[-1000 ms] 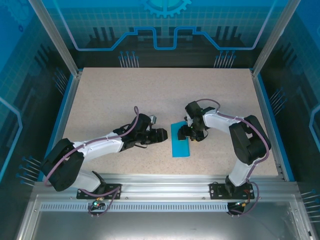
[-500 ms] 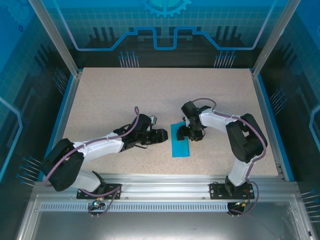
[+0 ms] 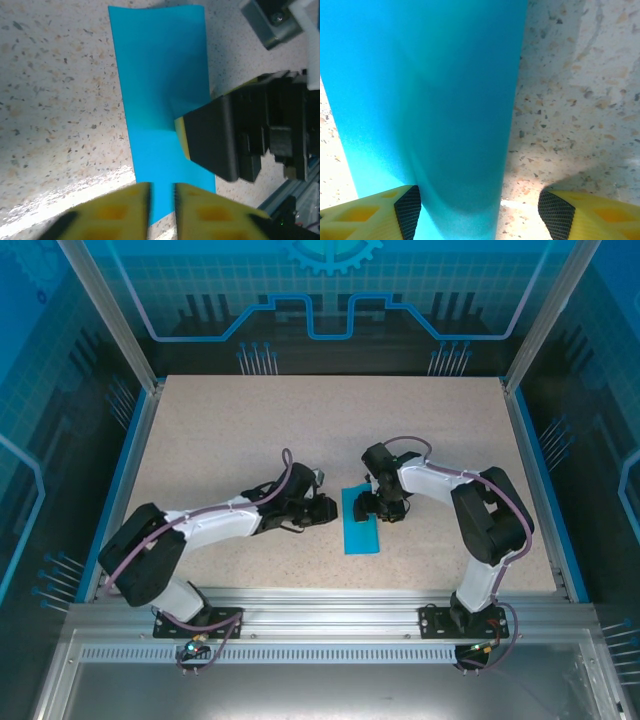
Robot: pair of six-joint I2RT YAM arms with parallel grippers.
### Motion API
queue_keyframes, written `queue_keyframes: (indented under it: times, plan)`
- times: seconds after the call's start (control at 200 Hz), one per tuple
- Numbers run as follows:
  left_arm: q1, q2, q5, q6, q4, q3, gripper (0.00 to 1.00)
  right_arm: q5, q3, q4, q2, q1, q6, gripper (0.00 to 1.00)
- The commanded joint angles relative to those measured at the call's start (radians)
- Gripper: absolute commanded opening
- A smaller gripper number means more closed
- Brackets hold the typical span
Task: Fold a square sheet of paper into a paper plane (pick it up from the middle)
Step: Hold the square sheet of paper at the center of the table.
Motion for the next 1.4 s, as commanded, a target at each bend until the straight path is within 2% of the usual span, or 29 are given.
queue_keyframes:
  times: [0.0, 0.35, 0.725, 1.395]
  plan:
    - [-0.016, 0.065, 0.018, -0.017, -0.044, 0.06, 0.0, 0.067, -0.051, 0.022, 0.095, 0.006, -0.001, 0.71]
    - [-0.04, 0.208, 0.048, -0.068, 0.014, 0.13, 0.0, 0.056, -0.068, 0.038, 0.095, 0.007, 0.004, 0.71]
    - [-0.05, 0.28, 0.045, -0.076, 0.015, 0.162, 0.0, 0.055, -0.076, 0.043, 0.096, 0.006, 0.006, 0.71]
    - [-0.078, 0.351, -0.03, -0.075, -0.113, 0.186, 0.0, 0.056, -0.071, 0.034, 0.081, 0.006, 0.01, 0.71]
